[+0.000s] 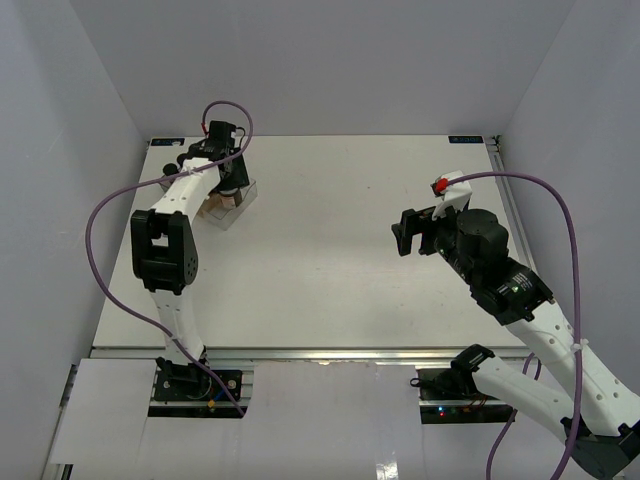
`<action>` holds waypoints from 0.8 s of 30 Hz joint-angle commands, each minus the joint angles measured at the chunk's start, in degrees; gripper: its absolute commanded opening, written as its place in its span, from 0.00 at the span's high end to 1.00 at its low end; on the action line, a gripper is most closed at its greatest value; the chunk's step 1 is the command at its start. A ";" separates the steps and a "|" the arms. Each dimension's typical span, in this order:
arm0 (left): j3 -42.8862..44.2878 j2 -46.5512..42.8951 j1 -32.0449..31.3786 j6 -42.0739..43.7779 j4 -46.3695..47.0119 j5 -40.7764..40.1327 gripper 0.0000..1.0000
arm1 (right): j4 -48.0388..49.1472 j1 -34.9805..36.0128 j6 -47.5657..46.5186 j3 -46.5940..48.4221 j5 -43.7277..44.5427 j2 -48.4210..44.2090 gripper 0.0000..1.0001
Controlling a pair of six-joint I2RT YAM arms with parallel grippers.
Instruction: Organize the condiment bottles
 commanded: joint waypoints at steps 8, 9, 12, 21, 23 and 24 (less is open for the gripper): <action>-0.08 0.92 1.65 0.53 4.18 1.50 0.69 | 2.44 0.07 -0.93 0.15 -0.02 -1.13 0.08; -0.22 1.00 1.71 0.52 4.16 1.58 0.61 | 2.46 0.07 -0.93 0.15 0.04 -1.13 0.09; -0.37 1.23 1.71 0.53 3.70 1.73 0.35 | 2.53 0.07 -0.85 0.15 0.05 -1.21 0.09; 4.18 -1.41 1.71 -0.38 -2.16 1.61 0.02 | 1.23 0.07 -0.71 1.14 0.05 -0.27 0.10; 5.58 -1.98 1.71 -0.61 -4.19 1.34 0.02 | 0.17 0.07 -0.35 2.05 -0.04 0.15 0.10; 6.92 -2.84 1.71 -0.91 -5.66 1.21 0.02 | -0.54 0.07 0.16 2.63 -0.02 0.64 0.10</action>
